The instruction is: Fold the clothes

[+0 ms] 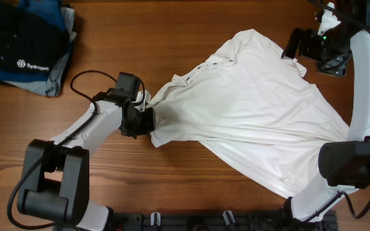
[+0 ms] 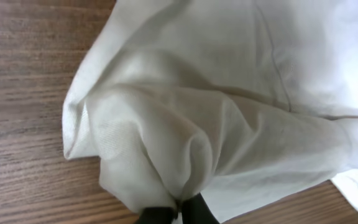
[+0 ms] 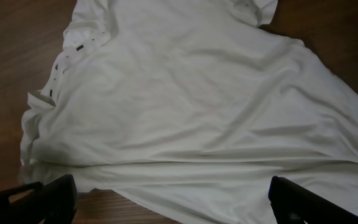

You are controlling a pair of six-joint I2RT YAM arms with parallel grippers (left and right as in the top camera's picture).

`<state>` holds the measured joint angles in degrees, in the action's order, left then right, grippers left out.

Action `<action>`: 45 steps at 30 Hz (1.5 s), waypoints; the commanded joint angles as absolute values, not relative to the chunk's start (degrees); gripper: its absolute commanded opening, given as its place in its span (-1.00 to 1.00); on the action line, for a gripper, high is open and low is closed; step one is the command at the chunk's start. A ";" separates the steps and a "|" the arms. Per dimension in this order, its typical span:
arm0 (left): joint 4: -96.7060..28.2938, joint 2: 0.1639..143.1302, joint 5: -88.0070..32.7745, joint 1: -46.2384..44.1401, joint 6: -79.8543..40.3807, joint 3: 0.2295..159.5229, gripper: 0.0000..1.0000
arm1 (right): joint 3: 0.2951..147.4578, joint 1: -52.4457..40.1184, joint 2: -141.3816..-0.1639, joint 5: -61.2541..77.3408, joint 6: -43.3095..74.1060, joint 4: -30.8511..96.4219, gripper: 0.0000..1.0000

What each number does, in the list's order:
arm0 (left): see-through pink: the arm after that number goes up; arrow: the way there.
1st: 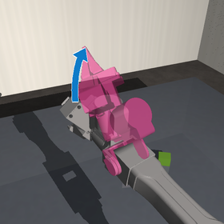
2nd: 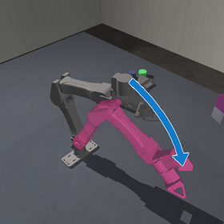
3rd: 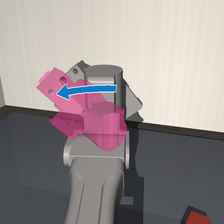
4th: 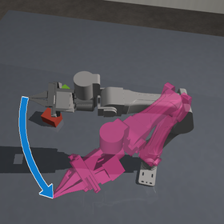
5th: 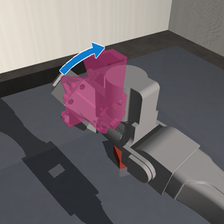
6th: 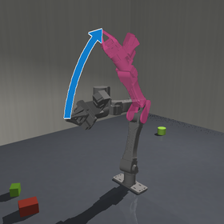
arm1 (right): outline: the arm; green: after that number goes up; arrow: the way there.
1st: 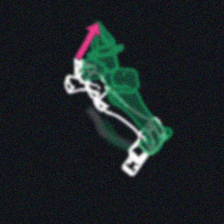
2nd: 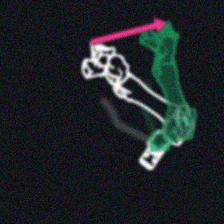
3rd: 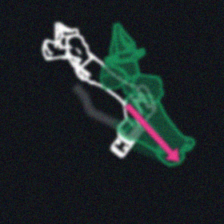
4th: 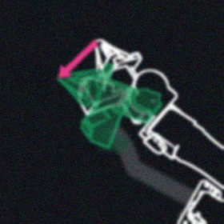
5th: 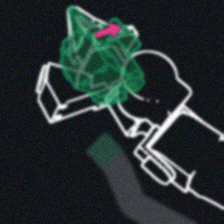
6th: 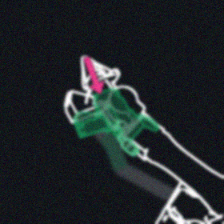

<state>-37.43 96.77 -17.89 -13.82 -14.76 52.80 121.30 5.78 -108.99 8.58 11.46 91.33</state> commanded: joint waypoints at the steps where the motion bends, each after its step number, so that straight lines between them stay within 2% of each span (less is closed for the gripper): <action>1: -35.05 97.27 -18.26 -14.04 -18.63 53.58 -0.92 | 121.14 5.87 -107.42 9.54 10.55 91.85 1.00; 12: -31.38 96.64 -11.84 -11.49 -26.68 53.58 -0.92 | 121.14 5.85 -107.42 9.98 10.46 92.14 0.99; 34: -33.76 91.81 -12.99 11.27 -25.71 53.60 -0.92 | 120.99 4.71 -107.48 11.77 10.50 91.98 0.99; 45: -34.48 91.81 -12.99 10.76 -24.43 53.58 -0.92 | 104.22 0.01 -107.59 16.64 10.52 88.71 0.99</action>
